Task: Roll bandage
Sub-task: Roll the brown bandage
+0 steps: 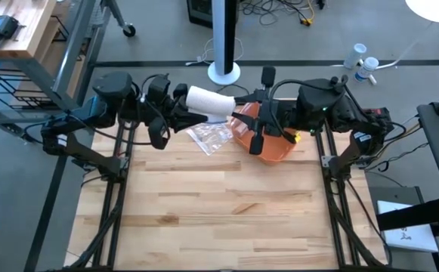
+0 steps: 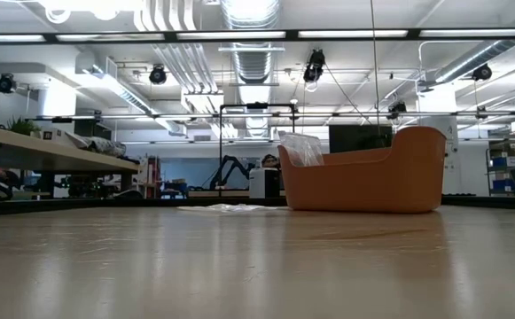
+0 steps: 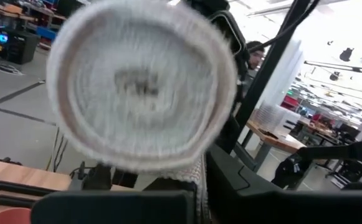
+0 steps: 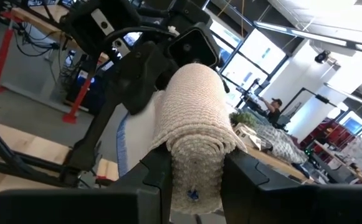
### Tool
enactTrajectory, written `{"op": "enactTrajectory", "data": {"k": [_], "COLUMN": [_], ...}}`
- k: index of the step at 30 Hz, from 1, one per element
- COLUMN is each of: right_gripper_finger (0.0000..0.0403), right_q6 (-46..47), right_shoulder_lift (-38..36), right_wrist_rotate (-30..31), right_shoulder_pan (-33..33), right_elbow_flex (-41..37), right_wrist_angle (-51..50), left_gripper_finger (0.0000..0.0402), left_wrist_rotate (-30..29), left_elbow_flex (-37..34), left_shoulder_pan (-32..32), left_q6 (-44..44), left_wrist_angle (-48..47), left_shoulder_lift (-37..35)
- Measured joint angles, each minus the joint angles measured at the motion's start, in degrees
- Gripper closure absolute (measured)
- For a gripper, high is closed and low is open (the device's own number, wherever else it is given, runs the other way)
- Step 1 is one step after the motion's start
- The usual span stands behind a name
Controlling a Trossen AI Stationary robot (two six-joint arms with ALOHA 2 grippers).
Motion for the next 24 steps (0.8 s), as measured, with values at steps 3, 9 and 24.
{"op": "enactTrajectory", "data": {"k": [3, 9, 24], "right_gripper_finger": [0.0316, 0.0316, 0.0316], "right_q6": [-1.1, -1.7, -0.6], "right_shoulder_lift": [0.0, 0.0, 0.0], "right_wrist_rotate": [-0.6, -2.4, -2.5], "right_shoulder_pan": [0.0, 0.0, 0.0], "right_elbow_flex": [0.0, 0.0, 0.0], "right_wrist_angle": [1.2, 0.5, -0.8], "left_gripper_finger": [0.0399, 0.0394, 0.0376], "left_wrist_rotate": [1.4, 1.7, -0.7], "left_elbow_flex": [0.0, 0.0, 0.0], "left_shoulder_pan": [0.0, 0.0, 0.0], "left_q6": [-0.1, -0.5, -2.0], "left_wrist_angle": [0.2, 0.1, 0.3], "left_shoulder_lift": [0.4, 1.1, 0.3]}}
